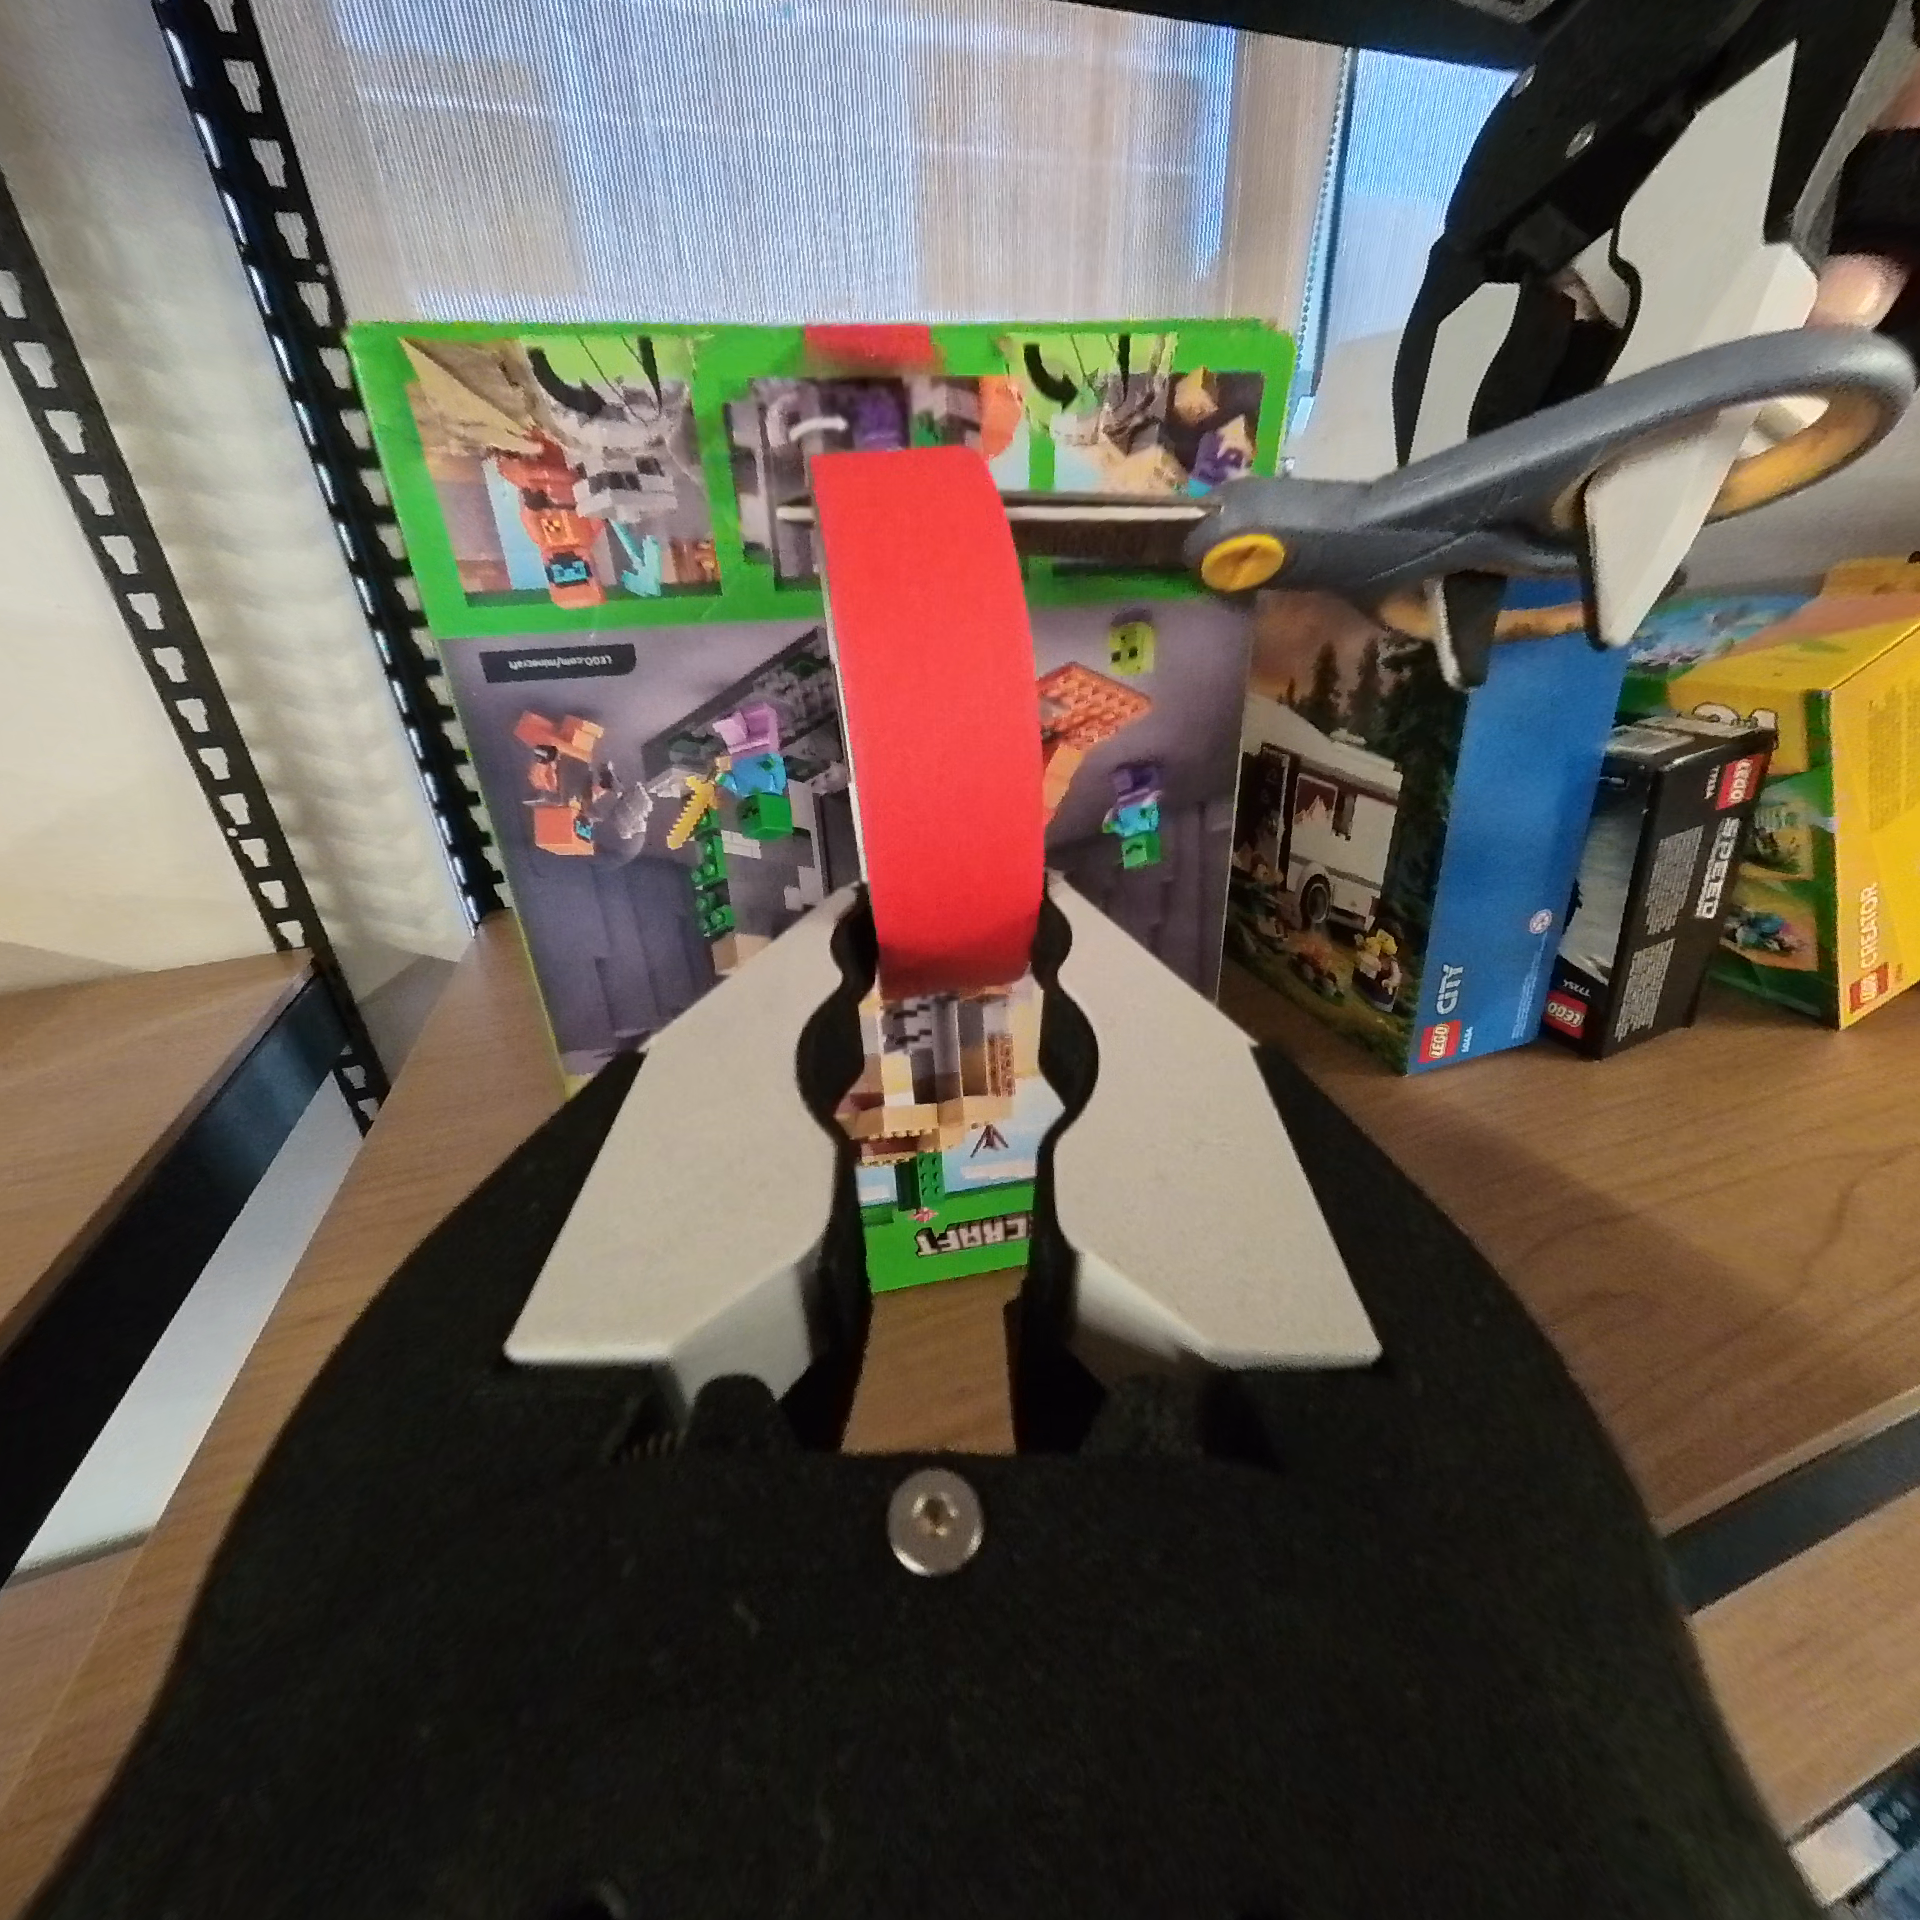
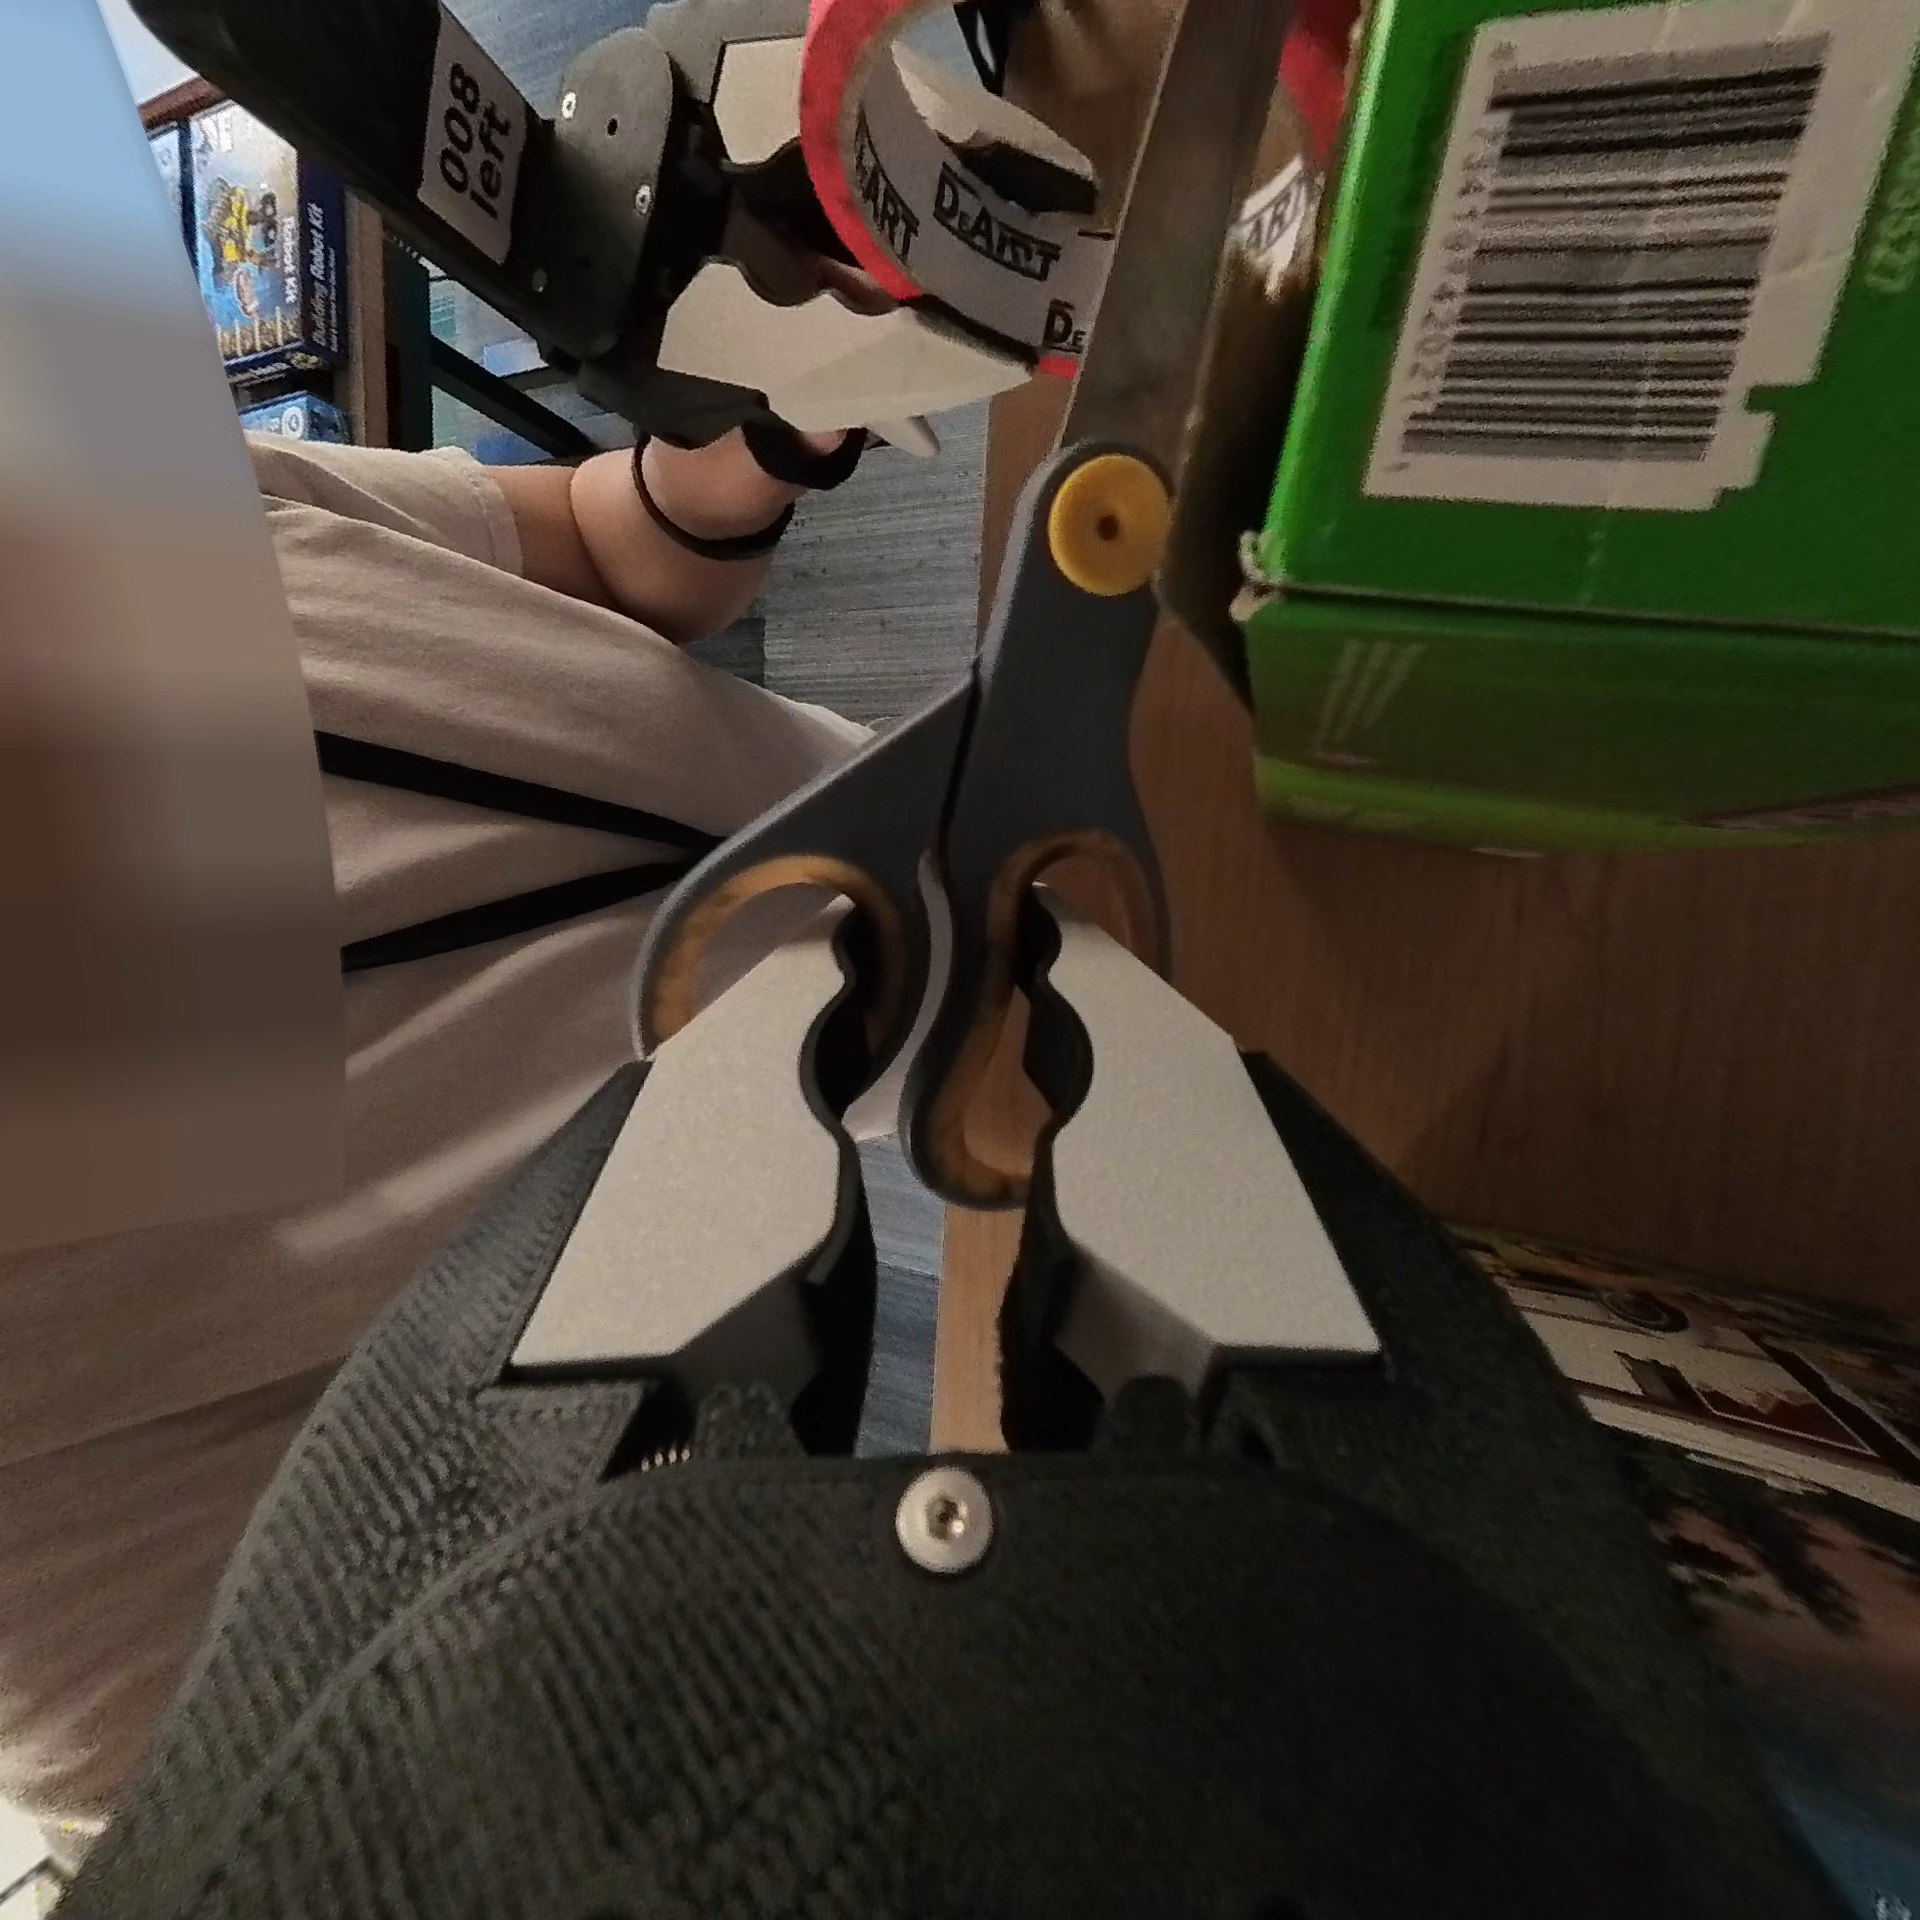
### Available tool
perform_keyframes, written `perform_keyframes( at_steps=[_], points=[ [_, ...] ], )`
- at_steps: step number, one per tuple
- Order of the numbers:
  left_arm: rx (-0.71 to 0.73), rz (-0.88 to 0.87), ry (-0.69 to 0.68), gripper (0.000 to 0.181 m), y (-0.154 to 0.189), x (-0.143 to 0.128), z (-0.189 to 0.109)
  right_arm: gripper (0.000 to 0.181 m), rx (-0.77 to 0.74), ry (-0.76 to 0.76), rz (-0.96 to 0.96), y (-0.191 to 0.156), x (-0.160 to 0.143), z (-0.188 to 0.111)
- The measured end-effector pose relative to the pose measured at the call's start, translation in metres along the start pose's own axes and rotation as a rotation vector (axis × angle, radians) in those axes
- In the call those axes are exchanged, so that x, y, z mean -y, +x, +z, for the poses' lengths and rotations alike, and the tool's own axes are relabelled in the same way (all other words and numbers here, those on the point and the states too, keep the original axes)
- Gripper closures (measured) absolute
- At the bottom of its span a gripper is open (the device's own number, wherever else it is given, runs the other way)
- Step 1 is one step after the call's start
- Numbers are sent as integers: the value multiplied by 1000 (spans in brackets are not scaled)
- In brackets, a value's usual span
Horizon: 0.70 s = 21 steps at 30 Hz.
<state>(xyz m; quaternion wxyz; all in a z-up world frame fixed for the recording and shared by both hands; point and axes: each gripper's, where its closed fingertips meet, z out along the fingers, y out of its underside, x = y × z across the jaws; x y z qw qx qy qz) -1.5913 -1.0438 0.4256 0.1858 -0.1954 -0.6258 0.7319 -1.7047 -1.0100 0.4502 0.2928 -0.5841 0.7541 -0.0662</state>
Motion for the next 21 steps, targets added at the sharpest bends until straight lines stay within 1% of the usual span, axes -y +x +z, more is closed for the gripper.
perform_keyframes(
  at_steps=[6,9,11,14,16,18,20,21],
  points=[
    [-7,11,22,154,1,0,-9,158,19,-5,-13,-2,-5,4],
    [-27,9,28,154,4,-3,-19,158,41,27,-12,-9,-8,13],
    [-43,12,42,154,7,-4,-28,158,64,89,-5,-20,-9,23],
    [-105,20,61,154,18,-7,-46,158,116,257,45,-43,-9,35],
    [-171,30,65,154,30,-11,-56,158,74,290,40,-51,-27,44],
    [-267,26,33,154,45,-20,-61,158,18,309,66,-57,-52,53],
    [-380,-3,-30,154,63,-32,-64,158,-49,311,115,-63,-83,58],
    [-447,-33,-68,155,75,-38,-65,158,-111,292,142,-62,-103,58]
  ],
)
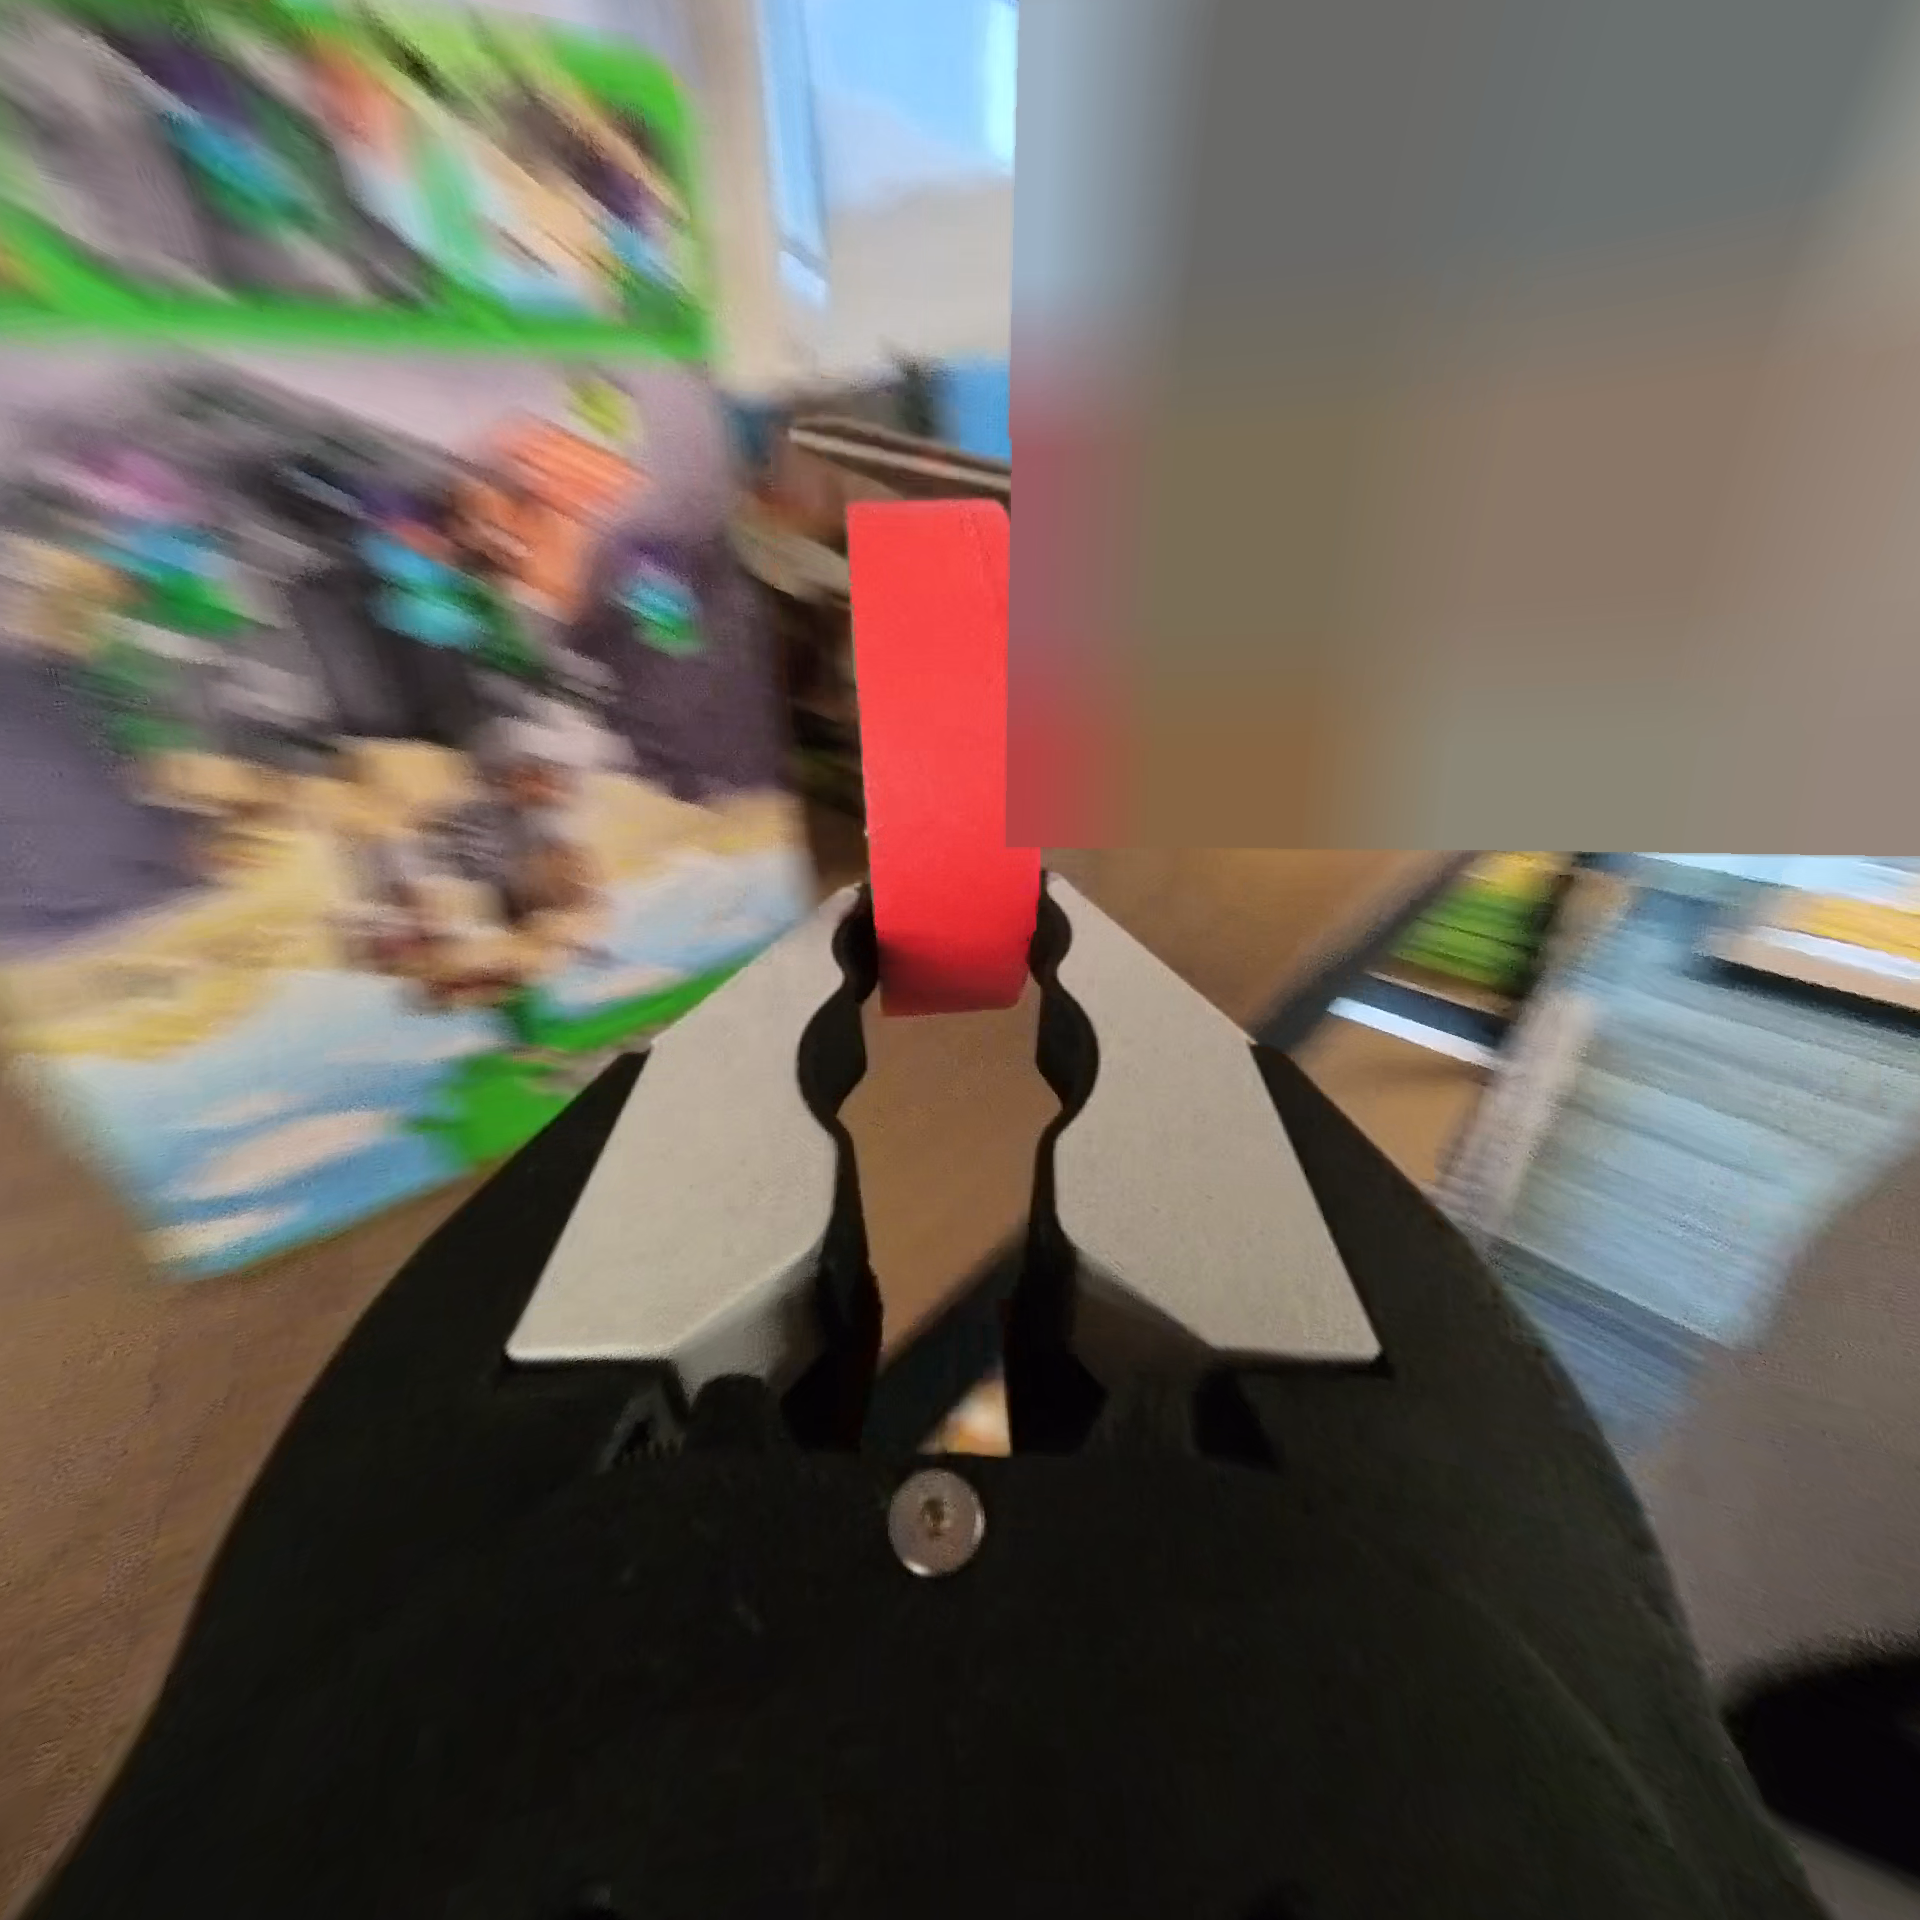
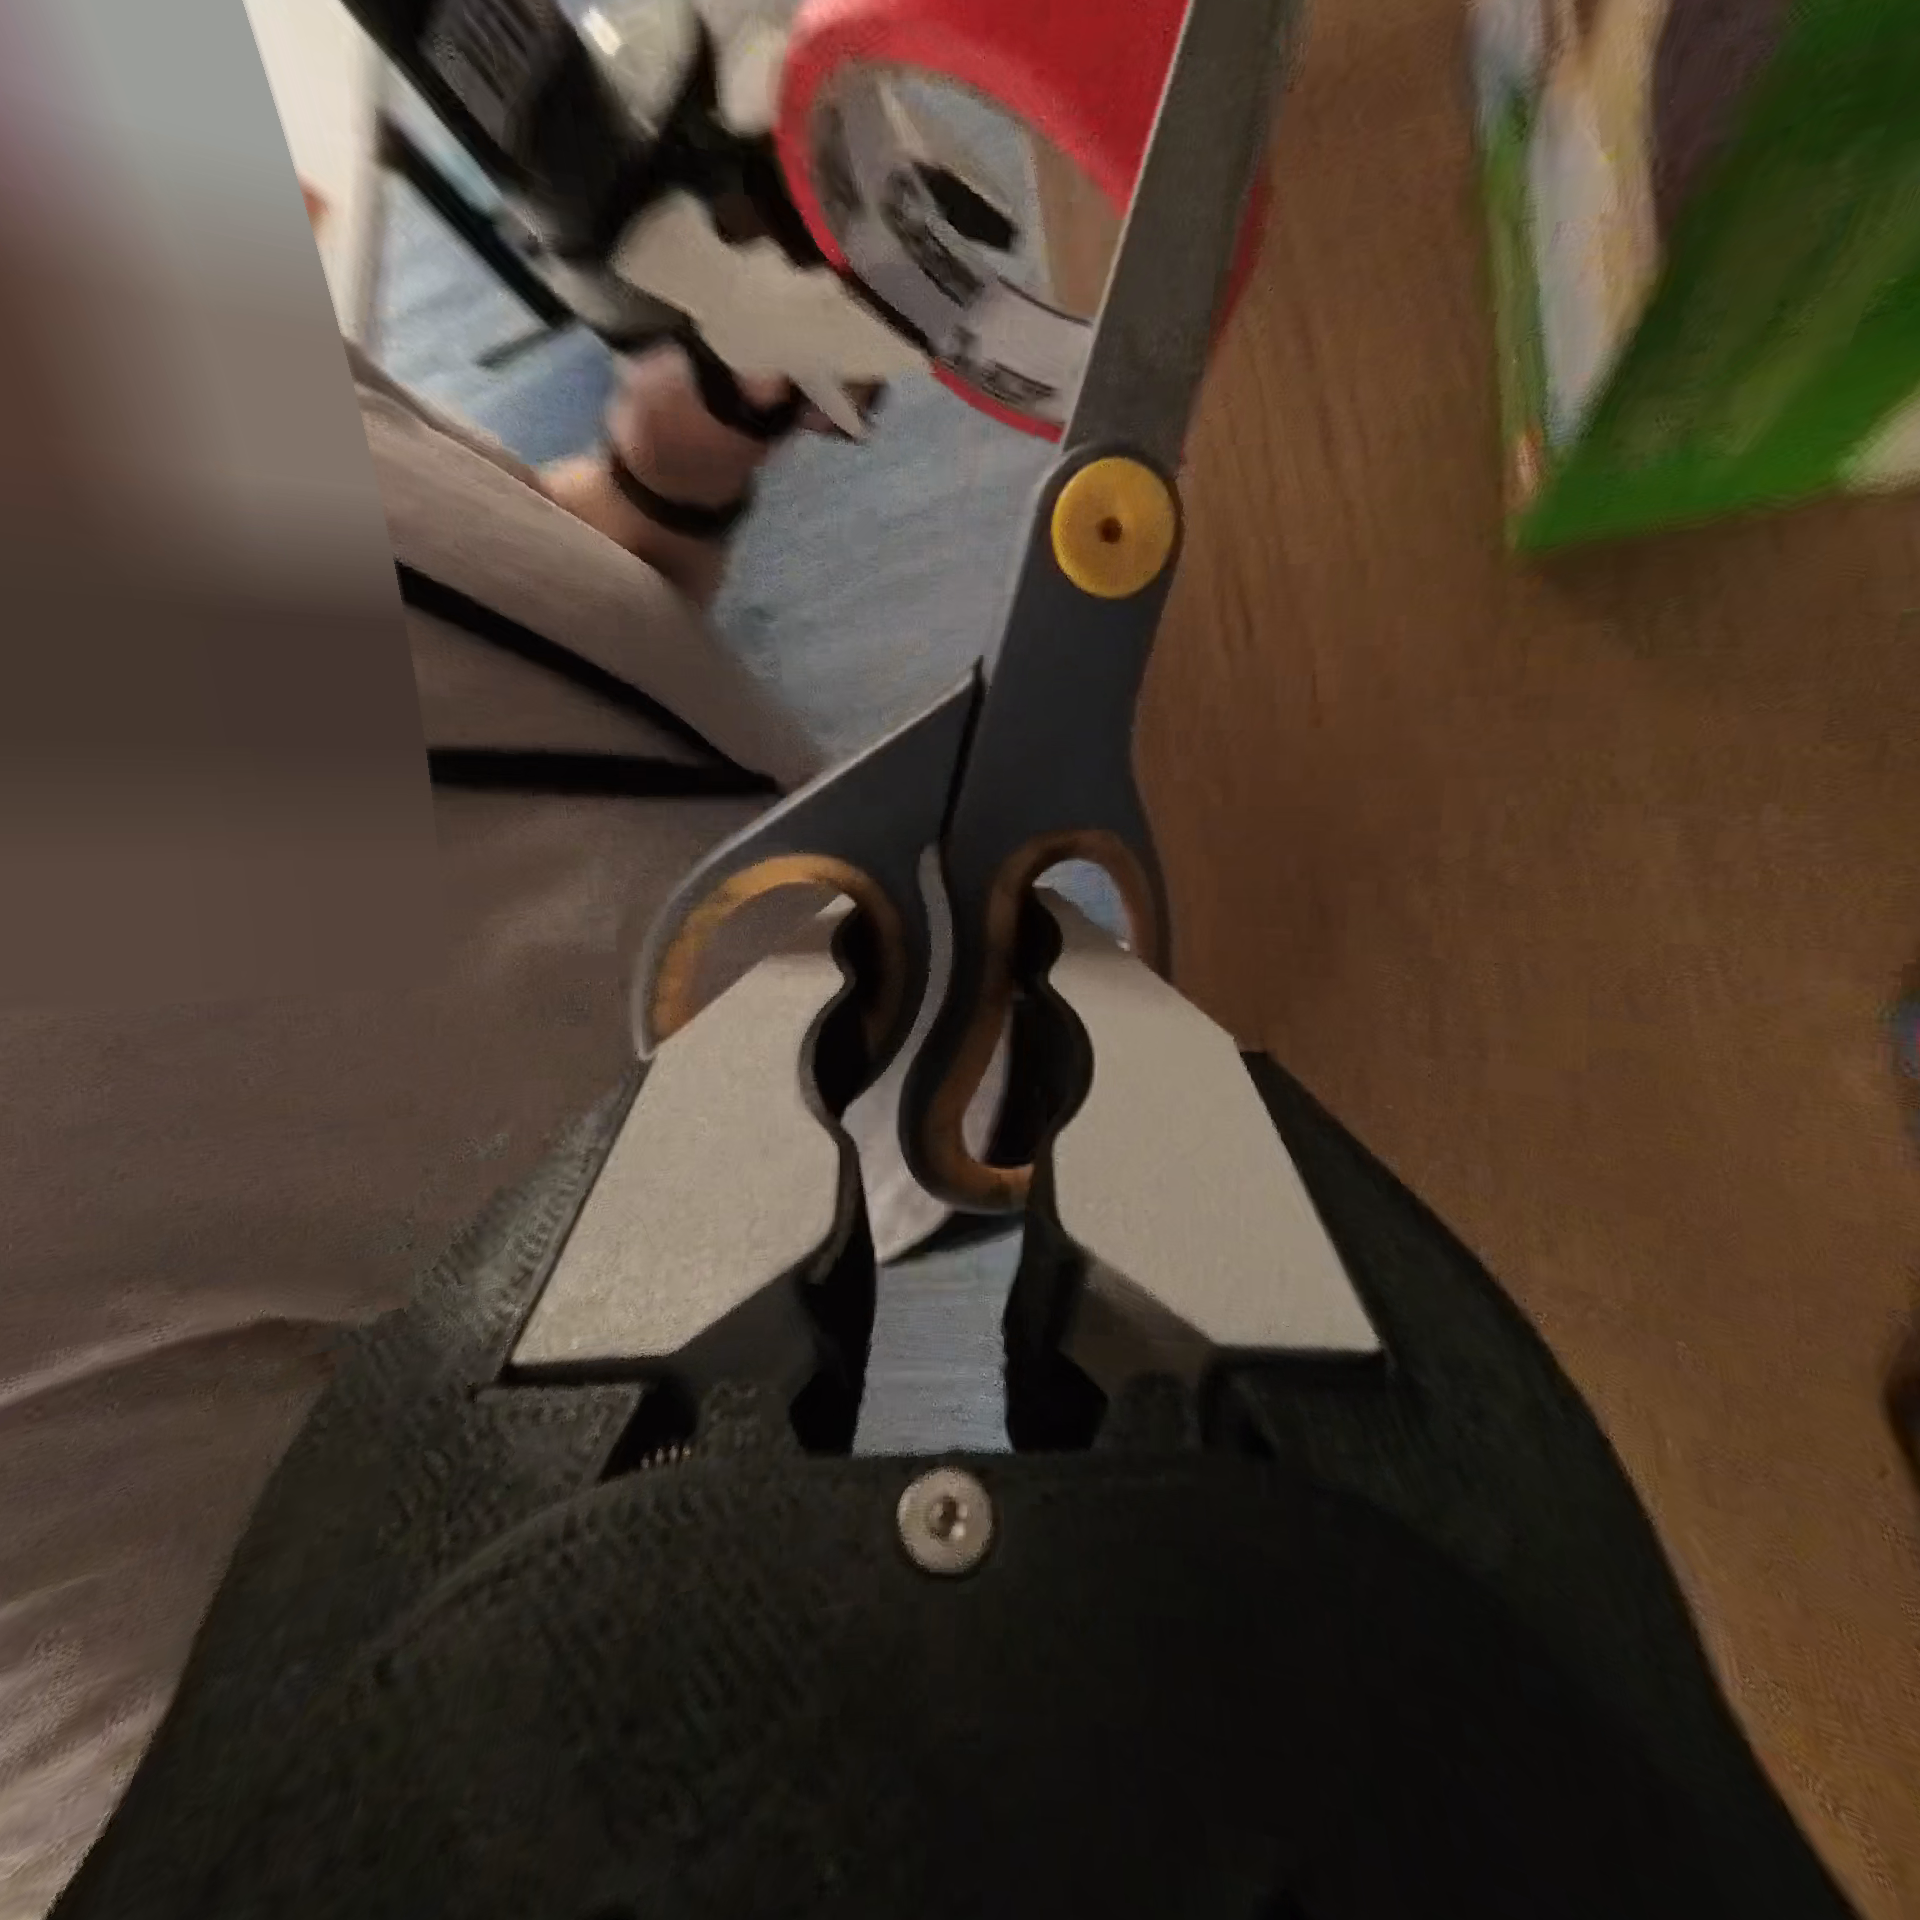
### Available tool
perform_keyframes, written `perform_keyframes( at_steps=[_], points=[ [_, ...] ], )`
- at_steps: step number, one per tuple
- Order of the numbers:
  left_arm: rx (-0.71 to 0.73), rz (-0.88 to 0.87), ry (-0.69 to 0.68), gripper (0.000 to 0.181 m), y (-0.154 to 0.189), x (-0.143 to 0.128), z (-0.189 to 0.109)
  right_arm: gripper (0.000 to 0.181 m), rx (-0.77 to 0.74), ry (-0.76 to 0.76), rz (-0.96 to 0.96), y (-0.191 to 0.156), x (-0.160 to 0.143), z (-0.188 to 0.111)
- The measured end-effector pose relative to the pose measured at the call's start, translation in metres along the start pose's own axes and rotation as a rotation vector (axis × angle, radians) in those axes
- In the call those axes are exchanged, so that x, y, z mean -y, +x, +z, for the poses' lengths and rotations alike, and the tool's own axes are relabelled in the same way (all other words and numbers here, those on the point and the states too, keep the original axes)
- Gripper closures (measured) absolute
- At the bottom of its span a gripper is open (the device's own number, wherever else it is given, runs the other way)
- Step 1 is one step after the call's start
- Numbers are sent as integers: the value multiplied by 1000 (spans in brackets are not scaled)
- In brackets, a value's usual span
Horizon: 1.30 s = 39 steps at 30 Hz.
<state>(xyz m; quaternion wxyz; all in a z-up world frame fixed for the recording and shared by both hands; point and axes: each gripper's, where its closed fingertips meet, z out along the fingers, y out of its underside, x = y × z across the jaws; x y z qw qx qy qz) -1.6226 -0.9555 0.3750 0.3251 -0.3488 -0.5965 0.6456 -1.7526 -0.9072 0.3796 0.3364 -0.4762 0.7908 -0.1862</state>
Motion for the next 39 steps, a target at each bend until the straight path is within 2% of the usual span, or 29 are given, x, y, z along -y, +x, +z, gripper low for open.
perform_keyframes(
  at_steps=[4,6,8,11,14,17,19,22,28,29,31,32,35,36,38,39],
  points=[
    [-240,-176,-123,155,46,-15,21,158,-342,-174,108,38,-92,-39],
    [-288,-265,-195,155,61,-23,35,158,-428,-290,130,50,-137,-62],
    [-314,-349,-241,155,74,-27,50,158,-481,-370,116,62,-169,-84],
    [-376,-542,-272,155,99,-25,74,157,-588,-527,40,84,-204,-115],
    [-431,-789,-292,155,122,-26,101,157,-535,-646,-33,89,-226,-123],
    [-345,-911,-325,155,132,-45,124,157,-503,-706,-144,95,-237,-127],
    [-278,-971,-357,155,133,-61,135,157,-536,-759,-211,106,-243,-136],
    [-248,-1150,-373,155,131,-70,147,157,-537,-802,-299,122,-248,-139],
    [-158,-1341,-429,155,121,-82,161,156,-513,-805,-358,147,-247,-135],
    [-162,-1392,-431,155,123,-82,162,153,-527,-798,-356,150,-245,-137],
    [-150,-1441,-436,155,122,-84,163,132,-569,-780,-324,155,-238,-142],
    [-137,-1441,-439,155,121,-85,162,130,-578,-751,-305,152,-233,-143],
    [-109,-1453,-420,155,118,-85,160,121,-597,-596,-378,121,-193,-133],
    [-102,-1454,-413,155,117,-86,160,122,-569,-483,-462,101,-169,-117],
    [-100,-1449,-406,155,118,-85,160,126,-428,-186,-664,49,-115,-66],
    [-98,-1449,-405,155,118,-86,160,130,-374,-126,-730,34,-105,-43]
  ],
)
